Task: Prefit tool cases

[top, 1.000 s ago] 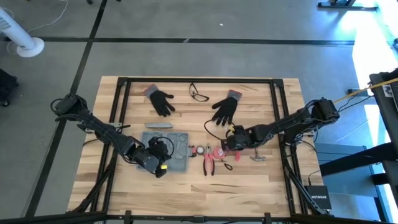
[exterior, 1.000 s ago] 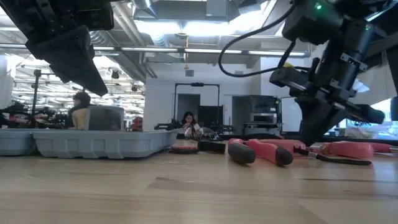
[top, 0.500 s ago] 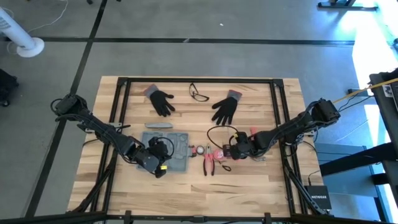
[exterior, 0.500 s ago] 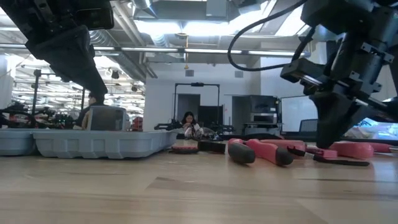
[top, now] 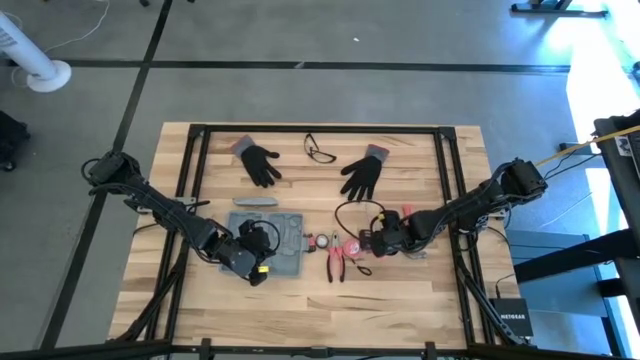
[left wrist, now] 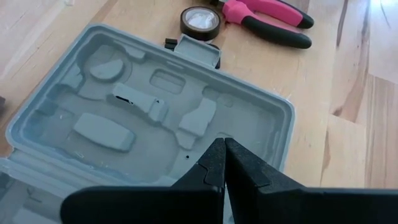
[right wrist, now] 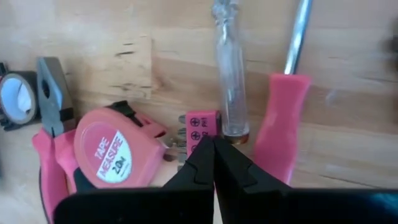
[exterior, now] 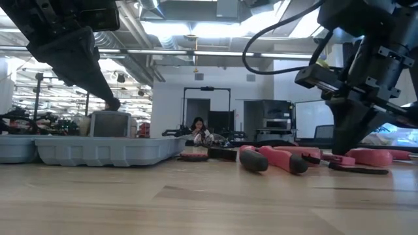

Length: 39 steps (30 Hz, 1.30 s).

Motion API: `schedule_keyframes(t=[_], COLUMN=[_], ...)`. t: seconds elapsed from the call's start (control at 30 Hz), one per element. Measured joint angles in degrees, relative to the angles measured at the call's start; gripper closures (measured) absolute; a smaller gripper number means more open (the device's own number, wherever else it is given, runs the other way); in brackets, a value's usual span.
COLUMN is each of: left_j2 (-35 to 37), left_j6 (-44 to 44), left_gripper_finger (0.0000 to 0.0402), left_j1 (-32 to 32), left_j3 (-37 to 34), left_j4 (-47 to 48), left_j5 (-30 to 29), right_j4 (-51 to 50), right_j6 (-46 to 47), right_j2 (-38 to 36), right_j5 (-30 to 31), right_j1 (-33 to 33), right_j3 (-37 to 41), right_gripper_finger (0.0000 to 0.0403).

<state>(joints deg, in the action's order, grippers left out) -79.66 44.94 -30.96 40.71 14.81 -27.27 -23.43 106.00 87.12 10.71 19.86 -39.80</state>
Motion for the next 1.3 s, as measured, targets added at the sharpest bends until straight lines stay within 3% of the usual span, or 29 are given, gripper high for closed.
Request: schedule_keyframes(t=[0.7, 1.3], left_j2=[0.0, 0.0], left_j6=[-0.4, -0.2], left_gripper_finger=[0.0401, 0.0401], left_j1=[0.7, 0.7], left_j3=[0.0, 0.0], left_j4=[0.0, -0.5], left_j5=[-0.3, -1.0], right_j4=[1.9, 5.4], right_j6=[3.7, 3.4], right_j2=[0.0, 0.0], right_j5=[-2.4, 1.2], right_j1=[3.8, 2.3], right_j3=[0.0, 0.0], right_gripper_finger=[0.0403, 0.0403])
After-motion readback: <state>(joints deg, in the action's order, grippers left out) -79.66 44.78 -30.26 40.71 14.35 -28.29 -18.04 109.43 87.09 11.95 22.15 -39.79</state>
